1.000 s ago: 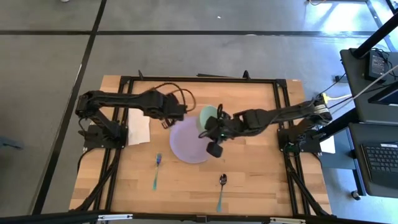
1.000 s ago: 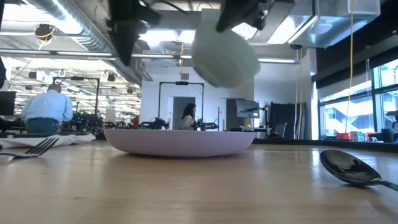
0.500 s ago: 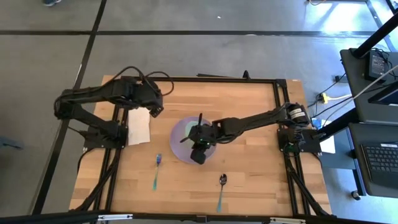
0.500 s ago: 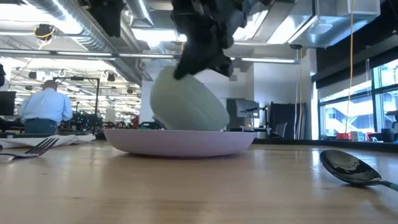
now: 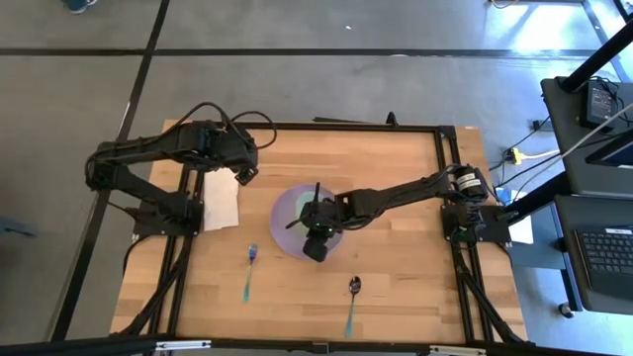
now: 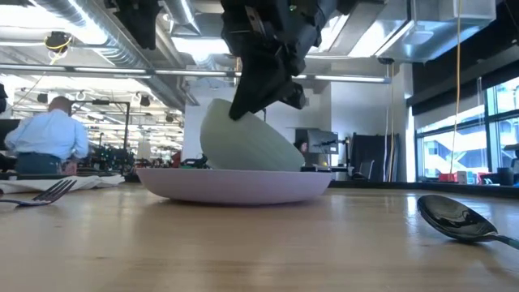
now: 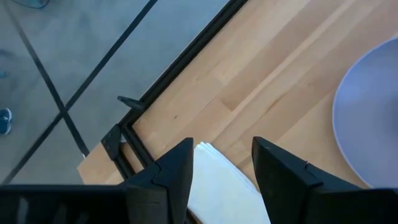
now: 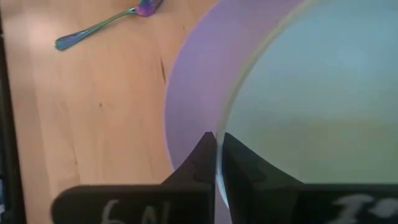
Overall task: Set table place
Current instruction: Put the light green bowl on top of the purple plate
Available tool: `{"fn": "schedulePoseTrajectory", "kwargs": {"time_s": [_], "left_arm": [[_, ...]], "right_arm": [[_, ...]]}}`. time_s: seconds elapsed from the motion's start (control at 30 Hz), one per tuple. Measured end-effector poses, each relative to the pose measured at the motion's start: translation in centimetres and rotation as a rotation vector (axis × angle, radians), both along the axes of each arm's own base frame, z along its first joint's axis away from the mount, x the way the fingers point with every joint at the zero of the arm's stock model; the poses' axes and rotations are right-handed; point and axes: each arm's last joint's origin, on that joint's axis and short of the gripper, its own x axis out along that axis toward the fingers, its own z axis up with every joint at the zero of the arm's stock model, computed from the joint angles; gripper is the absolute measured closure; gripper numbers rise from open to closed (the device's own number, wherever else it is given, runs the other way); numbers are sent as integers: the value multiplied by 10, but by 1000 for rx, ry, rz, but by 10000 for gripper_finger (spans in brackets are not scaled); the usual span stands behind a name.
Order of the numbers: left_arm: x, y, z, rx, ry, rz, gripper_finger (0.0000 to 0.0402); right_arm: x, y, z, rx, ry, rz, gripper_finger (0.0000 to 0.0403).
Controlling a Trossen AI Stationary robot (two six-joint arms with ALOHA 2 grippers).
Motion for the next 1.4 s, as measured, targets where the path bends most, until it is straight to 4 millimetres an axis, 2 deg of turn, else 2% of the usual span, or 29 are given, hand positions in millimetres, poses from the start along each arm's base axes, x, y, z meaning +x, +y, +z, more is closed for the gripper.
{"fn": "schedulePoseTrajectory", "kwargs": {"time_s": [0.37,0.43,0.6,0.73,0.8,0.93,1.1,1.3,1.4], "left_arm": [[0,0,0,0,1,-2,244],[0,0,0,1,1,-1,244],[0,2,0,0,0,7,244],[-1,4,0,0,0,20,244],[-1,4,0,-1,-1,21,244],[0,4,0,-2,-7,24,244],[-1,4,0,-3,-7,25,244],[-1,4,0,-4,-3,25,244],[-1,4,0,-4,-3,25,244]], "right_arm": [[-2,-2,-2,-168,25,111,390],[-4,0,8,-213,70,130,390],[1,2,52,-267,30,196,391],[2,1,67,-305,68,261,391],[1,0,63,-304,151,299,391],[6,0,36,-305,306,363,391],[23,-2,21,-305,317,393,391],[35,-5,24,-309,286,402,390],[35,-4,17,-307,330,412,391]]}}
